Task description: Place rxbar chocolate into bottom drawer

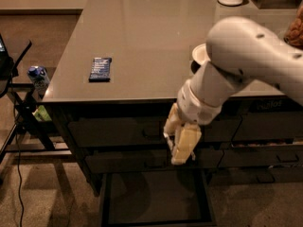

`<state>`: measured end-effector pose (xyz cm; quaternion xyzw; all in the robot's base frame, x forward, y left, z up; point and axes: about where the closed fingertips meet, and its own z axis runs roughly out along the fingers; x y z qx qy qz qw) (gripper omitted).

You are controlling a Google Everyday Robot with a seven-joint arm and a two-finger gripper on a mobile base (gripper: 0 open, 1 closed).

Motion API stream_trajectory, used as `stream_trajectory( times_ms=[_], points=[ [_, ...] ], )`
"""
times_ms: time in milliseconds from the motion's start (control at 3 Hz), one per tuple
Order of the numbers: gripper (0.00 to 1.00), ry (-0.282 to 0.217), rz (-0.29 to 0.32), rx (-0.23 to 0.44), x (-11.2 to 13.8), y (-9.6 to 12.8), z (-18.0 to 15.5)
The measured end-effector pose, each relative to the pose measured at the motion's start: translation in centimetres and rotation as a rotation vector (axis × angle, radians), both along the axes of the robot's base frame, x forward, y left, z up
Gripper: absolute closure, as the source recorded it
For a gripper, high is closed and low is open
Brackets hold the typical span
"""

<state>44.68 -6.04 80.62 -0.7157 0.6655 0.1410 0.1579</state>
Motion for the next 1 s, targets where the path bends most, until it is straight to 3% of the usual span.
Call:
stream_trajectory(
  times_ms=[333,667,1000],
  points=[
    [1.00,0.055,-0.037,0.023,-1.8,-0.2,-3.8],
    [1.00,0.055,-0.037,0.023,-1.8,-0.2,-3.8],
    [1.00,0.061,-0.090,0.046,-2.1,0.0,-6.5]
  ],
)
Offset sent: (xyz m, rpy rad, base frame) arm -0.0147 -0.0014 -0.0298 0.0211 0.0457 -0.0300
